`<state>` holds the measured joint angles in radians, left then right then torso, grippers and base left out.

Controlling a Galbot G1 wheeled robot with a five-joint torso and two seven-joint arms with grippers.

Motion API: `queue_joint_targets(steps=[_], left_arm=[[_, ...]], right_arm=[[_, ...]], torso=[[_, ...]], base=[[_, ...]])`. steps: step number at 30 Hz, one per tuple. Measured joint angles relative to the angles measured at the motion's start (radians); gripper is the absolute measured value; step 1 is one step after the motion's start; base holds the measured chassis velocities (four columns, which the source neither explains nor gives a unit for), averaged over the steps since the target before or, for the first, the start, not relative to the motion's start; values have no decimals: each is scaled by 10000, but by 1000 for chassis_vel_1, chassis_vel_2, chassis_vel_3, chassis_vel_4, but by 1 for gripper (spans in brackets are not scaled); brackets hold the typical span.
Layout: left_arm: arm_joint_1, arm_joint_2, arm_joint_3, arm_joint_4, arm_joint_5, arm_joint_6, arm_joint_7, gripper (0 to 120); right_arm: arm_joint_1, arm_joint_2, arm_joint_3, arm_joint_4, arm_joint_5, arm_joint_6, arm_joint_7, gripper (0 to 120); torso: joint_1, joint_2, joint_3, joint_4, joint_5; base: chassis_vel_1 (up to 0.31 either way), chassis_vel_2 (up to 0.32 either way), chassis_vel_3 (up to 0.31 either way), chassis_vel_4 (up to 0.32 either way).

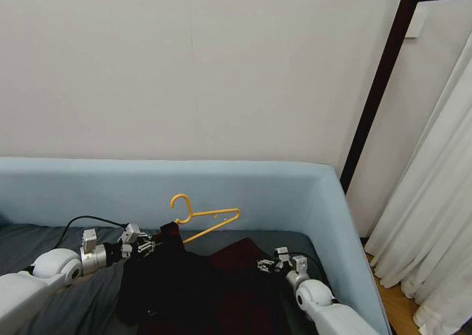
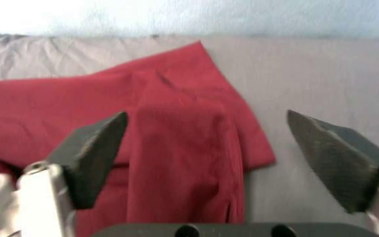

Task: Pick up the clothes from the sofa and hang them on the clothes hanger.

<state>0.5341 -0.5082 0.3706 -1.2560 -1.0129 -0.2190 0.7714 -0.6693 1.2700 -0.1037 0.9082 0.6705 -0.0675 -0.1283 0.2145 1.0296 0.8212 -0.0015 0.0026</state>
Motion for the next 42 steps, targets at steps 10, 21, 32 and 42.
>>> queue_joint_targets(steps=[10, 21, 32, 42], left_arm=[[-251, -130, 276, 97, 16, 0, 54, 7], [-333, -144, 349, 109, 18, 0, 56, 7], [-324, -185, 341, 99, 17, 0, 78, 7], [69, -203, -37, -58, 355, 86, 194, 7]], right_arm=[[215, 402, 134, -871, -236, 262, -540, 53], [320, 497, 39, -1231, -392, 292, -809, 12], [415, 518, -58, -1380, -525, 287, -873, 0], [387, -343, -204, -268, -246, 212, -505, 0]], torso=[[0, 0, -1, 1, -1], [0, 0, -1, 1, -1], [-1, 0, -1, 1, 0], [0, 0, 0, 1, 2]], base=[[0, 0, 0, 0], [0, 0, 0, 0], [0, 0, 0, 0], [0, 0, 0, 0]])
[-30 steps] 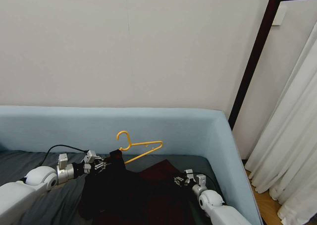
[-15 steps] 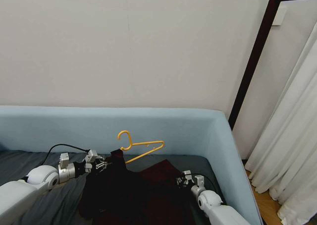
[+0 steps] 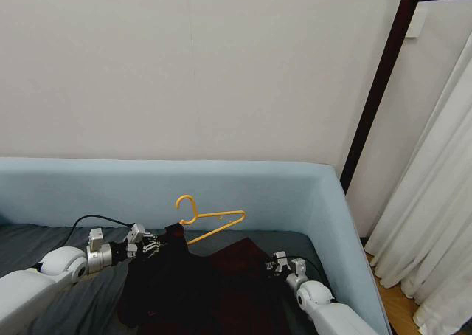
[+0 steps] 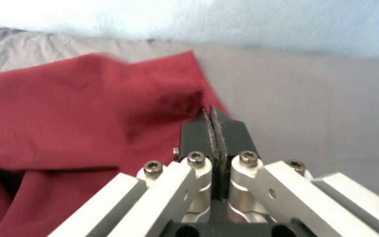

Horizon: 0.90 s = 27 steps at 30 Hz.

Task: Pick up the clothes from the sofa and hang them on the clothes hanger.

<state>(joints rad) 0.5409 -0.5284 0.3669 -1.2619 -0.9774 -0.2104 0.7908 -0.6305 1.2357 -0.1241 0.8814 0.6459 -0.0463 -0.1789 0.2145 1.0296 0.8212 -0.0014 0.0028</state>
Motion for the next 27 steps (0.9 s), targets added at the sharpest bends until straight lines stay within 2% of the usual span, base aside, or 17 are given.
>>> queue_joint_targets(steps=[14, 27], left_arm=[[263, -8, -320, -402, 398, 50, 617, 7], [225, 291, -160, -852, 1505, 391, 909, 7]], right_arm=[[-88, -2068, -523, 3427, 619, -707, 713, 0], [-101, -3375, -222, 5082, 1107, -1283, 1372, 0]], torso=[[0, 0, 0, -1, -2], [0, 0, 0, -1, -1]], base=[[0, 0, 0, 0], [0, 0, 0, 0]])
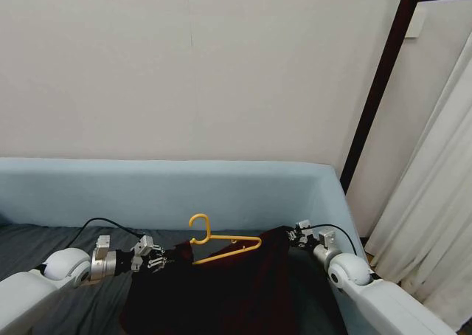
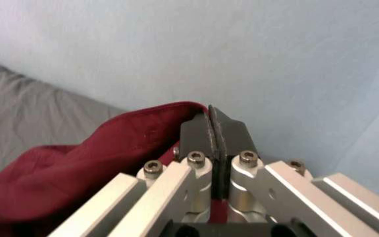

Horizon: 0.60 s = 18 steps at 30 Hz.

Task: Pick up the clothes from the sofa and hang them on the clothes hanger.

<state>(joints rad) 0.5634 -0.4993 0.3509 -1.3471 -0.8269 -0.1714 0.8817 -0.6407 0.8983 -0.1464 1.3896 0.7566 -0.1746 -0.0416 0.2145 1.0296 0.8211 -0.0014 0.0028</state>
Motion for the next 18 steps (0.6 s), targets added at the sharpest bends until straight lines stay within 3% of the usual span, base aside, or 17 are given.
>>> queue_joint_targets(steps=[6, 18], left_arm=[[5, 49, 199, 89, 923, 42, 90, 7], [-55, -349, 303, 209, 1163, 119, -455, 7]], right_arm=[[-199, -679, 317, 903, 350, -197, 214, 0], [-541, -1433, 935, 2498, 1260, -650, 756, 0]], torso=[[-1, 0, 0, 0, 1], [-1, 0, 0, 0, -1]], base=[[0, 0, 0, 0], [0, 0, 0, 0]])
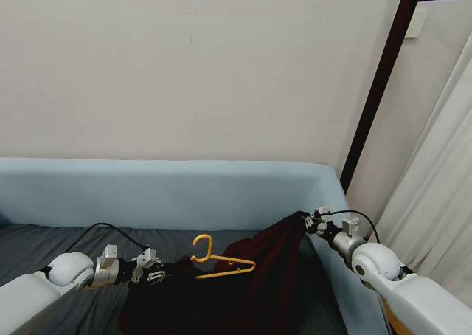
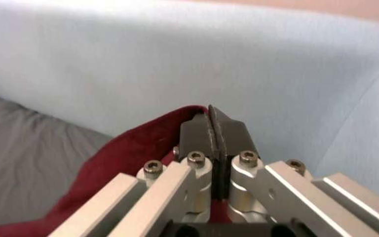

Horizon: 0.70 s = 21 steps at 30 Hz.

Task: Pick up the clothes from the sofa and hang them on the clothes hanger.

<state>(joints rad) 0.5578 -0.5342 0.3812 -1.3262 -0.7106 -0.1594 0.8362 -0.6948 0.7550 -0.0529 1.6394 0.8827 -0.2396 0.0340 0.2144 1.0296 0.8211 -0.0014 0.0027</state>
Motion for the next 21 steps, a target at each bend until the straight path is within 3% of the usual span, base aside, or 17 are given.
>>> queue_joint_targets(steps=[15, 21], left_arm=[[-610, -1069, 402, 656, 457, 78, -743, 7], [-941, -1603, 477, 846, 422, 139, -1534, 7]], right_arm=[[-249, -1217, 993, 2633, 1516, -905, 926, 0], [-517, -1583, 1603, 3508, 2176, -1229, 1291, 0]], torso=[[1, 0, 0, -1, 1], [1, 0, 0, 2, 0]], base=[[0, 0, 0, 0], [0, 0, 0, 0]])
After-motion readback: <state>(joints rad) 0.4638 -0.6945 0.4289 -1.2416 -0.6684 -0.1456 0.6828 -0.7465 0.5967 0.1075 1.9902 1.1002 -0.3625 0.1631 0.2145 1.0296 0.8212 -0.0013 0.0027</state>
